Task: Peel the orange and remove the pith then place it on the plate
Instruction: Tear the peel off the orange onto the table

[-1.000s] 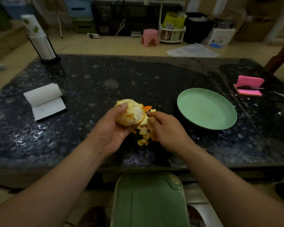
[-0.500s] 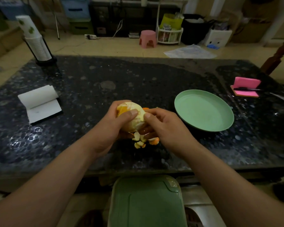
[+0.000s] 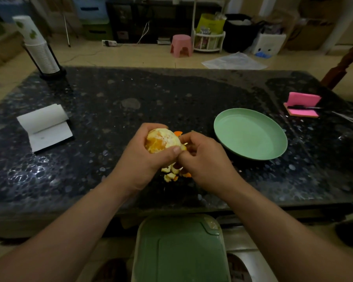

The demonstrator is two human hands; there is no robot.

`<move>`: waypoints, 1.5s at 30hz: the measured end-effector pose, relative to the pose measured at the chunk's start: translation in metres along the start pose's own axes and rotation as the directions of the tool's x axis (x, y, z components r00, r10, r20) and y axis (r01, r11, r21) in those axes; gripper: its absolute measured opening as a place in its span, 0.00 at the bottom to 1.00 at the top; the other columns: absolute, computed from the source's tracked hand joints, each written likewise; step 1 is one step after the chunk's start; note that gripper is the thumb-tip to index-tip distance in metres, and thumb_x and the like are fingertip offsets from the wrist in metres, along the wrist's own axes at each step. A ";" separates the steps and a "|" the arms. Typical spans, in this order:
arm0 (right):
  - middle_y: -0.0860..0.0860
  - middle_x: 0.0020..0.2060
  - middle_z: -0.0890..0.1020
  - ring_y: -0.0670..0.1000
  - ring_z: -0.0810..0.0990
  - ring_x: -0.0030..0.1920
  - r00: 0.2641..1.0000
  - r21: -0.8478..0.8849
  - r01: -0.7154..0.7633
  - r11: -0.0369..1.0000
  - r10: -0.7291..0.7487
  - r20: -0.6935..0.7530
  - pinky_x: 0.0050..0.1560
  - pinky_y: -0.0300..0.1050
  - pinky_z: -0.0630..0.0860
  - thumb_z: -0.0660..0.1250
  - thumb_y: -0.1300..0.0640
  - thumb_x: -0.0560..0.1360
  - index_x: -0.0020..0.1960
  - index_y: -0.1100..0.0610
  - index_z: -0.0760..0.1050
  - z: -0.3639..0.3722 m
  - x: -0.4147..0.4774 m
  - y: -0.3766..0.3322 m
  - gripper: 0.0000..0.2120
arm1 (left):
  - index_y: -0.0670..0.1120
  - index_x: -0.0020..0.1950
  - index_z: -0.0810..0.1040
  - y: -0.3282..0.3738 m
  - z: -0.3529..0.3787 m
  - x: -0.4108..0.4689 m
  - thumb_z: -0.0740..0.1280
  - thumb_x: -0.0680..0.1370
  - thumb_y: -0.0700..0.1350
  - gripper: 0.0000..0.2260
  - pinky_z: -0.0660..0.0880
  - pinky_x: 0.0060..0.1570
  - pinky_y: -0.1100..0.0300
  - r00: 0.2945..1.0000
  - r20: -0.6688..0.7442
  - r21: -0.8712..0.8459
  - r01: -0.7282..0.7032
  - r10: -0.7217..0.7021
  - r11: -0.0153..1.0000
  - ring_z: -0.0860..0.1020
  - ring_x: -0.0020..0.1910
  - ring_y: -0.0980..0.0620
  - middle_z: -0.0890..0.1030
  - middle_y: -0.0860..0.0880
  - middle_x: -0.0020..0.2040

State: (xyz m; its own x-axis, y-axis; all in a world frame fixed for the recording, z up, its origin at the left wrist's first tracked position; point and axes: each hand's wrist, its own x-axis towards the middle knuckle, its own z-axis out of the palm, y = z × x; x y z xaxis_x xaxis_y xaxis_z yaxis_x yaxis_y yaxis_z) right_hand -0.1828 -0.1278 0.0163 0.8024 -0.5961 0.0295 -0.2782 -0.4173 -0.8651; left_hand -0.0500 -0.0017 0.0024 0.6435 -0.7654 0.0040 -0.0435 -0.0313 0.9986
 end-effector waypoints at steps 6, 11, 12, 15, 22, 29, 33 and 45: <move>0.48 0.41 0.88 0.46 0.88 0.41 1.000 0.059 -0.025 0.998 0.025 -0.001 0.45 0.57 0.87 0.68 0.58 0.81 0.58 0.48 0.81 0.000 0.000 -0.001 0.08 | 0.58 0.62 0.80 -0.003 -0.002 0.004 0.81 0.69 0.52 0.23 0.84 0.48 0.53 1.000 -0.011 -0.071 0.016 -0.017 0.997 0.85 0.55 0.45 0.82 0.44 0.60; 0.47 0.43 0.88 0.48 0.88 0.43 0.999 0.021 -0.046 0.999 0.045 0.030 0.47 0.59 0.86 0.67 0.54 0.82 0.59 0.47 0.81 0.002 0.003 0.003 0.08 | 0.61 0.63 0.79 -0.004 -0.004 0.004 0.82 0.70 0.53 0.24 0.85 0.50 0.51 1.000 -0.005 0.028 -0.024 0.024 0.999 0.85 0.55 0.49 0.83 0.49 0.59; 0.47 0.43 0.88 0.48 0.88 0.43 0.999 0.007 -0.045 0.999 0.045 0.028 0.47 0.59 0.86 0.68 0.54 0.82 0.60 0.48 0.81 0.003 0.004 0.003 0.08 | 0.61 0.63 0.79 -0.004 -0.003 0.003 0.82 0.71 0.51 0.24 0.85 0.49 0.52 0.999 -0.001 0.054 -0.041 0.041 0.998 0.84 0.54 0.51 0.83 0.50 0.59; 0.48 0.42 0.88 0.48 0.88 0.41 0.999 0.023 -0.037 0.999 0.037 0.001 0.45 0.56 0.87 0.69 0.57 0.81 0.58 0.50 0.83 0.002 0.005 0.005 0.07 | 0.61 0.64 0.78 -0.004 -0.001 0.000 0.82 0.71 0.50 0.24 0.84 0.47 0.55 0.997 0.001 0.079 -0.080 0.080 0.994 0.84 0.53 0.53 0.82 0.52 0.58; 0.56 0.39 0.88 0.57 0.88 0.41 0.995 0.246 -0.094 0.965 0.082 0.060 0.48 0.61 0.85 0.68 0.62 0.81 0.54 0.53 0.84 -0.001 0.006 0.002 0.08 | 0.58 0.63 0.80 0.000 -0.005 0.004 0.82 0.67 0.55 0.26 0.85 0.49 0.50 0.999 0.003 -0.023 -0.047 0.047 0.999 0.85 0.55 0.47 0.82 0.46 0.60; 0.59 0.43 0.88 0.58 0.87 0.45 0.987 0.352 -0.125 0.928 0.082 0.136 0.53 0.64 0.84 0.66 0.64 0.82 0.59 0.53 0.83 -0.007 0.009 0.005 0.11 | 0.49 0.65 0.79 0.002 -0.010 0.008 0.78 0.70 0.47 0.24 0.84 0.43 0.52 0.997 0.030 -0.287 0.080 -0.075 0.954 0.85 0.51 0.46 0.84 0.46 0.56; 0.59 0.44 0.87 0.52 0.85 0.41 0.982 0.521 -0.159 0.839 0.078 0.173 0.39 0.44 0.81 0.67 0.64 0.83 0.59 0.58 0.84 -0.010 0.010 0.008 0.09 | 0.47 0.68 0.77 0.008 -0.011 0.008 0.76 0.71 0.48 0.25 0.82 0.38 0.55 0.989 0.094 -0.387 0.139 -0.111 0.911 0.85 0.49 0.49 0.84 0.47 0.53; 0.55 0.49 0.88 0.52 0.86 0.44 0.928 0.592 -0.372 0.715 0.276 0.250 0.43 0.44 0.84 0.61 0.61 0.86 0.63 0.55 0.83 0.005 0.014 0.020 0.13 | 0.42 0.70 0.79 0.010 -0.018 0.004 0.67 0.78 0.57 0.27 0.82 0.39 0.56 0.941 0.222 -0.661 0.337 -0.254 0.670 0.84 0.47 0.45 0.83 0.39 0.61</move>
State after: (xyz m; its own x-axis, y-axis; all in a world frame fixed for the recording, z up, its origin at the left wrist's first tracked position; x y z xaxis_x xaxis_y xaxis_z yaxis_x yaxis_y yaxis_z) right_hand -0.1743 -0.1412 -0.0030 0.7999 -0.4970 -0.3362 -0.1844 0.3296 -0.9259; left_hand -0.0342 0.0069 0.0133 0.4470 -0.8554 -0.2618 0.6930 0.1461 0.7060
